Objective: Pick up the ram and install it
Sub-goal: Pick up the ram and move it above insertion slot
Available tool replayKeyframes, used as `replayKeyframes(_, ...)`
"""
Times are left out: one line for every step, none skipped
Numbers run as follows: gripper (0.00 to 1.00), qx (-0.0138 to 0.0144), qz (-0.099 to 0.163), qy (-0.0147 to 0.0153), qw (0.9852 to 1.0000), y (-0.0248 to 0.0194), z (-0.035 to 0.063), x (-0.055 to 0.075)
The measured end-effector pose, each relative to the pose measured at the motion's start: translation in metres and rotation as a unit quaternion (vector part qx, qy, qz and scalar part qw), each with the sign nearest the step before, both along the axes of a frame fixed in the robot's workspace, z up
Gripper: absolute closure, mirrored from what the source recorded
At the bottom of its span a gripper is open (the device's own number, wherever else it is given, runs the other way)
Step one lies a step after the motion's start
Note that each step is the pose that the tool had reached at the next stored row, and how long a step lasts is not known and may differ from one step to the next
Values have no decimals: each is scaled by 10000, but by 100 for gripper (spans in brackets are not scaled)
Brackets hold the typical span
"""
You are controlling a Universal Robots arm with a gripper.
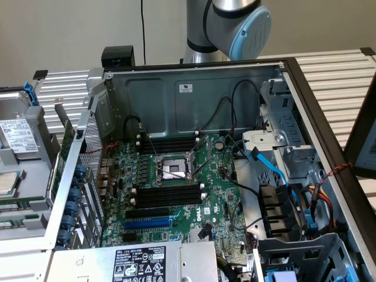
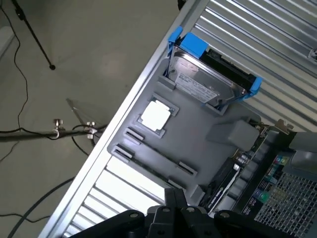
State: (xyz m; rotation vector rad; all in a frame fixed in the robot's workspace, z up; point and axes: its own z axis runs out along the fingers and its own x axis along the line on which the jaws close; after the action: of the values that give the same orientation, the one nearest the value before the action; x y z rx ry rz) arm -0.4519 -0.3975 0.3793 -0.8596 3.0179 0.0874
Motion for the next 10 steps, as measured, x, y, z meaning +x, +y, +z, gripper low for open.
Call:
replayKeyframes(89, 0, 25, 0, 10000, 3, -1, -16)
replayKeyframes(89, -2, 43, 1, 10000, 9, -3, -35)
replayKeyframes(89, -4, 71, 0, 10000, 13, -5, -44)
replayKeyframes(89, -4, 134, -1, 9999, 13, -10, -46)
replayKeyframes(89, -5, 218, 0, 9998, 13, -14, -47)
replayKeyframes(89, -5, 308, 1, 9995, 13, -18, -47)
replayKeyframes(89, -5, 397, 1, 9992, 13, -21, -48)
replayKeyframes(89, -5, 487, 0, 9988, 13, -24, -48)
replayKeyframes(89, -5, 576, 0, 9983, 13, -26, -48)
replayKeyframes(89, -4, 669, -1, 9978, 13, -28, -48)
